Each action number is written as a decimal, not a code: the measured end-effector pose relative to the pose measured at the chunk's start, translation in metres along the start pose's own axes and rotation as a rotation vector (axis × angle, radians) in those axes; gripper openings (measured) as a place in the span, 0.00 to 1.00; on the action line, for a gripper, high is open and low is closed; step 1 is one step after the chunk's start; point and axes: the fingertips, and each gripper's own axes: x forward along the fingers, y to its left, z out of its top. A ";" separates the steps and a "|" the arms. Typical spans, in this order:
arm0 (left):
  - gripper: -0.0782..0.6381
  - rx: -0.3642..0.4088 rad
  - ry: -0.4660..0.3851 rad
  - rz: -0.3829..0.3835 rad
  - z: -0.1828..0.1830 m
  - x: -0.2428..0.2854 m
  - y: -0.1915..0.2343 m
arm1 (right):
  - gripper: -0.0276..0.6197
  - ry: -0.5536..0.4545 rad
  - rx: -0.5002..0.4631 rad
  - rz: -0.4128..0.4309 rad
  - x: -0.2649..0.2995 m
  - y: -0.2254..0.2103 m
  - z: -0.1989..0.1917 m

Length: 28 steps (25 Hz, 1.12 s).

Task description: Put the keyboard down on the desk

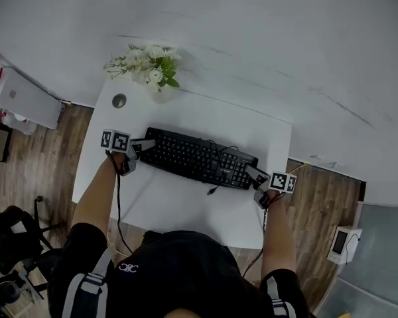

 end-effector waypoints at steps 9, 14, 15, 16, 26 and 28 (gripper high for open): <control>0.39 0.120 0.057 0.243 0.003 0.000 0.011 | 0.34 0.024 -0.089 -0.183 0.001 -0.009 0.006; 0.40 0.218 0.089 0.409 0.004 -0.001 0.015 | 0.36 0.080 -0.185 -0.414 -0.001 -0.021 0.007; 0.41 0.283 0.104 0.458 0.005 -0.002 0.013 | 0.38 0.090 -0.234 -0.471 -0.002 -0.023 0.007; 0.41 0.352 0.119 0.505 0.007 -0.003 0.010 | 0.38 0.099 -0.275 -0.521 -0.003 -0.024 0.008; 0.11 0.512 -0.073 0.777 0.021 -0.032 -0.032 | 0.11 -0.142 -0.401 -0.740 -0.045 0.008 0.030; 0.11 0.502 -0.149 0.762 0.023 -0.039 -0.053 | 0.05 -0.228 -0.414 -0.700 -0.058 0.028 0.039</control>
